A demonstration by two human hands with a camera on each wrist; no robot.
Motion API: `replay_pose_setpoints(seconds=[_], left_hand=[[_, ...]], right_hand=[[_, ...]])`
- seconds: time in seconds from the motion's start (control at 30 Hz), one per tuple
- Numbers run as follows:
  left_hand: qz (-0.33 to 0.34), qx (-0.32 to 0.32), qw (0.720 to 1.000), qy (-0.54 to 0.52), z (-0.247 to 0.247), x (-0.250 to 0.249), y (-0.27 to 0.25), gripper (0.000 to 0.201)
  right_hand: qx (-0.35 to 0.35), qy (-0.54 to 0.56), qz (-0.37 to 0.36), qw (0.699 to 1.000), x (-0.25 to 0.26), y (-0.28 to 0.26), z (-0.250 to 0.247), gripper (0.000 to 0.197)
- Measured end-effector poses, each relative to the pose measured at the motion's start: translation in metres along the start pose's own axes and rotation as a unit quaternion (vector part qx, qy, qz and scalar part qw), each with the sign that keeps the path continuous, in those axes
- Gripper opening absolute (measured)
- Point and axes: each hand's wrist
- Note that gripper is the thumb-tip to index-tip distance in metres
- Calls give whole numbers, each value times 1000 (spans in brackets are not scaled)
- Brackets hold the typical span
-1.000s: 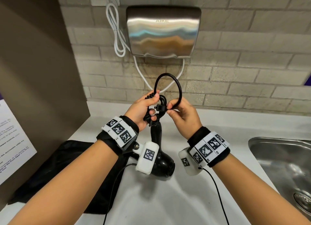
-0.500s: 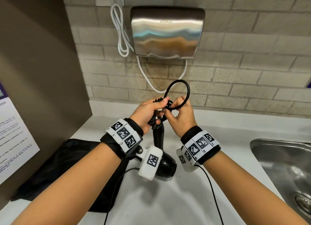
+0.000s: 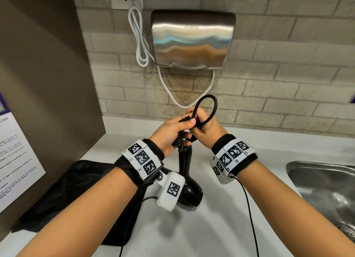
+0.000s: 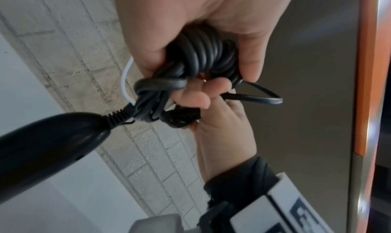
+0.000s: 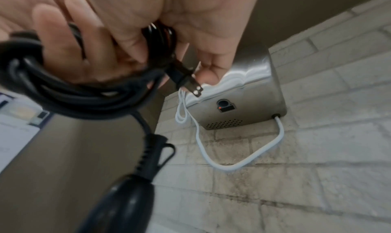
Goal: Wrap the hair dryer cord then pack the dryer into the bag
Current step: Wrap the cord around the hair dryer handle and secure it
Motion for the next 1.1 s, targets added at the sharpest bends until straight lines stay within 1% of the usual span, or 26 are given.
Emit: replay_pose_setpoints(seconds=[0.03,0.07,0.13,0.17,0.27,0.3,0.37,0.4,0.43,0.47,0.57,0.63,0.77,0.87,0.93,0.97,1.03,1.07,1.1], left_hand=[[2,6,1000,4,0,-1,0,18],[4,10,1000,9,0,-2,0,20],[8,12,1000,16,-1,-3,0,22],[9,11,1000,17,-1,-3,1,22],[4,-2,1000,12,1,-4,1,23],[1,-7,1000,9,1,-4,2,23],[-4,-10,1000,3,-1,-6,2,24],[-6,-7,1000,1,-1,-7,3,25],[-8,-1,1000,-1,-1,-8,3,25],[-10,4,1000,-3,-1,-8,3,26],[-19,12,1000,-11,1,-9,1,24],[-23,13,1000,-16,1,-9,1,21],[-37,4,998,-42,1,-9,1,16],[-45,8,997,-58,3,-9,0,16],[-44,10,998,-53,5,-9,0,16],[-43,10,998,-50,5,-9,0,16],[-45,5,998,-50,5,-9,0,16],[-47,3,998,-52,6,-9,0,16],[-48,4,997,-52,7,-8,0,16]], right_hand=[[5,-29,-11,1000,0,1,-3,28],[11,-68,-17,997,-1,1,-6,32],[34,-158,-20,987,-2,1,-10,45],[45,-174,-20,984,-2,1,-11,48],[77,-143,-27,986,-4,0,-17,53],[98,-141,-29,985,-7,0,-21,59],[147,-172,-24,974,-10,0,-29,75],[161,-195,-23,967,-12,0,-31,77],[165,-216,-31,962,-13,0,-32,75],[161,-235,-44,957,-13,0,-34,68],[145,-295,-78,941,-20,2,-38,35],[113,-337,-101,929,-25,2,-43,22],[77,-391,-53,916,-40,-1,-49,20],[66,-399,-32,914,-38,-8,-47,31],[80,-410,-68,906,-35,-16,-44,34],[100,-416,-84,900,-33,-19,-44,36],[137,-424,-97,890,-30,-20,-46,45],[139,-428,-98,887,-24,-19,-48,41],[120,-437,-114,884,-18,-16,-49,31]])
Point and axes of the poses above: each hand's wrist, its own y-axis towards the middle knuckle, its own z-axis out of the palm, x = y × z, and after that the axes turned 12 degrees about -x, right-handed
